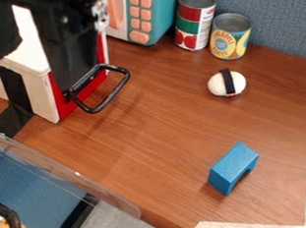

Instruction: Open the drawer and move

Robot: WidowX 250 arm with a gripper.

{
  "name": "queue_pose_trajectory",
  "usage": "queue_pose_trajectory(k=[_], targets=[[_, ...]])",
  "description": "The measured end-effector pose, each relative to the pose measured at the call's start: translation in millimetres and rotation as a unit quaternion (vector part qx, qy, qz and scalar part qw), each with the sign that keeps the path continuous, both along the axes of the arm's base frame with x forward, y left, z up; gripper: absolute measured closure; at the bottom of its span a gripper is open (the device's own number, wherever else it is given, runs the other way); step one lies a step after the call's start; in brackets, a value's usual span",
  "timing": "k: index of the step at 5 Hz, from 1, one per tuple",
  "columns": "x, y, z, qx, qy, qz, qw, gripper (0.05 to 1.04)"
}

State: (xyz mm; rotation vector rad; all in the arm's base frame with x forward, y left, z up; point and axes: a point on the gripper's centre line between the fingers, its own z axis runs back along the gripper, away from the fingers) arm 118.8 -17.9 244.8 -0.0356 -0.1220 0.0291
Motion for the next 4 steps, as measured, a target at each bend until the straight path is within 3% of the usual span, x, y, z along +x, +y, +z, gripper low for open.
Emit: queue_pose_trajectory(k=[1,2,3,4], targets=[[0.6,0.9,-4.9,0.002,0.001,0.005,1.0,0.085],[15.0,0.1,-39.8,0.024,-0.007,0.015,0.9996,0.085],[31.0,5.5,-88.6,0.067,0.006,0.04,0.9969,0.085],[41.1,10.8,-118.1,0.081,-0.008,0.043,0.9958,0.085]])
